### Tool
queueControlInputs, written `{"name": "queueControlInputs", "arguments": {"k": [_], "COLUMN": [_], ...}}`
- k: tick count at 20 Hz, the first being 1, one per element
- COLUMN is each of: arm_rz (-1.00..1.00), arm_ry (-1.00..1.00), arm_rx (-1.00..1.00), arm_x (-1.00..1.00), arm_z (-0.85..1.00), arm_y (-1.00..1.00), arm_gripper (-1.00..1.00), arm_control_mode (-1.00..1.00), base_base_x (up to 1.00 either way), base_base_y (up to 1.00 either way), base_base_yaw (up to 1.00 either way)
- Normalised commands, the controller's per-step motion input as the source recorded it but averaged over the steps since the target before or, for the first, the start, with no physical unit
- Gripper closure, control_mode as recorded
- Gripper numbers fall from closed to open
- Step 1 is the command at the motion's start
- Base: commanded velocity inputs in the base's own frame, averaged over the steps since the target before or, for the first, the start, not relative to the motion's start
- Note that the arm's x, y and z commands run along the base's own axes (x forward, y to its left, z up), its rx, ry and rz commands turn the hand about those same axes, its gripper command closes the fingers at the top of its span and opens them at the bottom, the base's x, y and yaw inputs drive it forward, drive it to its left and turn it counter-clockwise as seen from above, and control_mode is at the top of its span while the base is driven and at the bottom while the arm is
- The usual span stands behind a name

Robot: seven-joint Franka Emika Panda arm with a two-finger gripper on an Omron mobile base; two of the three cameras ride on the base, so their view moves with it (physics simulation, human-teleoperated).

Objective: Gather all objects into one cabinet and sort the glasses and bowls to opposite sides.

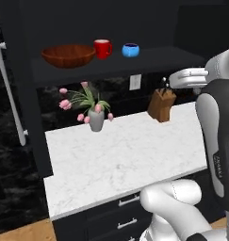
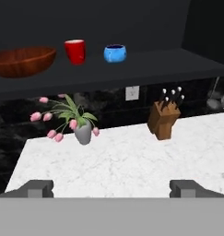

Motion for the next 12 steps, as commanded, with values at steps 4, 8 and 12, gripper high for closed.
{"name": "queueControlInputs", "arguments": {"k": [4,8,12], "arm_rz": [0.00,0.00,0.00], "arm_ry": [0.00,0.00,0.00], "arm_rx": [0.00,0.00,0.00], "arm_x": [0.00,0.00,0.00], "arm_z": [0.00,0.00,0.00], "arm_y": [0.00,0.00,0.00], "arm_gripper": [-1.00,-1.00,-1.00], "arm_control_mode": [1.00,1.00,1.00], "base_base_x": [0.00,0.00,-0.05], "base_base_y": [-0.01,0.00,0.02], "base_base_yaw": [-0.66,-0.68,-0.72]}}
